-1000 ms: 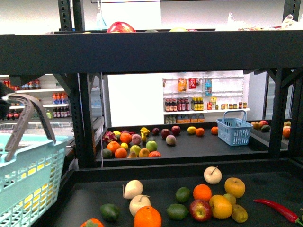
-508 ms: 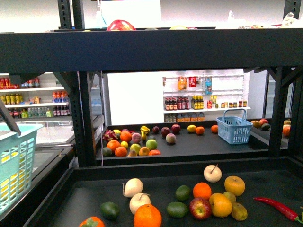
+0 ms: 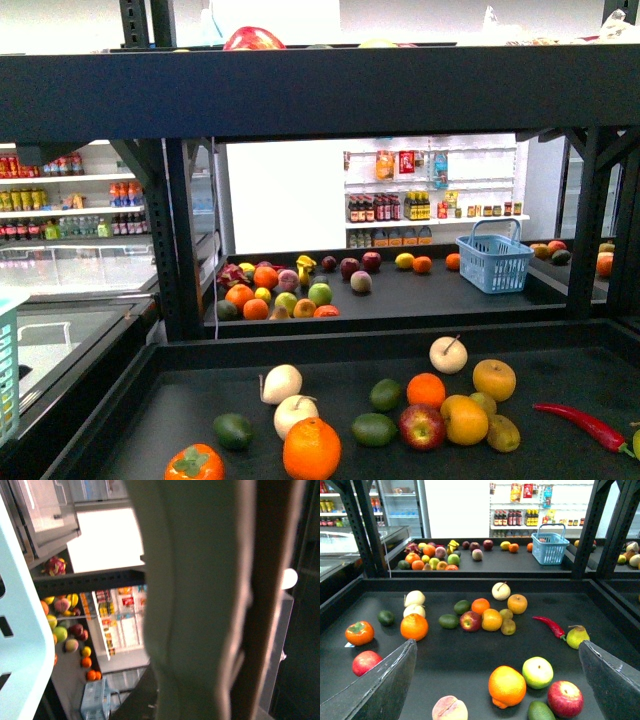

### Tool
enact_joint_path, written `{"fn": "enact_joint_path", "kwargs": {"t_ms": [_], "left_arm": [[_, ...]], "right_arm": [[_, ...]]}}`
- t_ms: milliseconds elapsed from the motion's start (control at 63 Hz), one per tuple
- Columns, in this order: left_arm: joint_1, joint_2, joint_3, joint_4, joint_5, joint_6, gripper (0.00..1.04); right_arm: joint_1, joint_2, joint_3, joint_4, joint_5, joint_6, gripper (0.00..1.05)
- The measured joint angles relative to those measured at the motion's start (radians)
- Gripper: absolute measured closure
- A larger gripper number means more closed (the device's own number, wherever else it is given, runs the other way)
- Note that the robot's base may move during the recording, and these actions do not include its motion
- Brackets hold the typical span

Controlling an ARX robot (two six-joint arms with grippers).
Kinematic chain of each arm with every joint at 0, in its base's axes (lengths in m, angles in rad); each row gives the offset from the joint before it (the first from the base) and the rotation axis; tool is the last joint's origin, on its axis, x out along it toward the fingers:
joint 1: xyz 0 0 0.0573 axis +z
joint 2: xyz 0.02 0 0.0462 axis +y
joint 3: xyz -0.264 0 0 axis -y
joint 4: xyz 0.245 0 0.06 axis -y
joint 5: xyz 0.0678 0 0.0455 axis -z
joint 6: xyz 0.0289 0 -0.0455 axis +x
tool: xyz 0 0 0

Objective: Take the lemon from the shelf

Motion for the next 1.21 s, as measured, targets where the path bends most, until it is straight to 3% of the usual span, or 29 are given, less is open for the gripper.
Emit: {"fn": "enact_joint_path", "kwargs": {"t_ms": [286,381,603,714,873,1063,1143,1206], "left_arm": [[0.01,-0.052,-0.042,-0.157,0.006,0.097,0.29],[0.011,-0.101,-0.051,-0.242,-0.005,0.135,0.07],[0.022,-0.259,-0.07,-0.447,-0.027,0.207,0.08],[0.027,-0.351,-0.099,-0.627,-0.074,0.298,0.08],[0.006,-0.58,-0.168,-0.982,-0.192,0.606,0.08],[-0.103,-0.956,-0.304,-1.21,-0.269,0.914,0.08],[-0.146,-1.118,-0.443,-1.046,-0.143,1.15,0.22],[-0.227,-1.272,-0.568,-1.023,-0.198,1.333,0.34]], "right_arm": [[0.0,0.0,0.0,0.0,0.0,0.0,0.07],[0.0,0.0,0.0,0.0,0.0,0.0,0.07],[0.0,0.0,0.0,0.0,0.0,0.0,0.07],[0.0,0.0,0.0,0.0,0.0,0.0,0.07],[0.0,0.0,0.0,0.0,0.0,0.0,0.07],[0.0,0.0,0.0,0.0,0.0,0.0,0.07],[0.0,0.0,0.0,0.0,0.001,0.0,0.07],[0.0,0.0,0.0,0.0,0.0,0.0,0.07]]}}
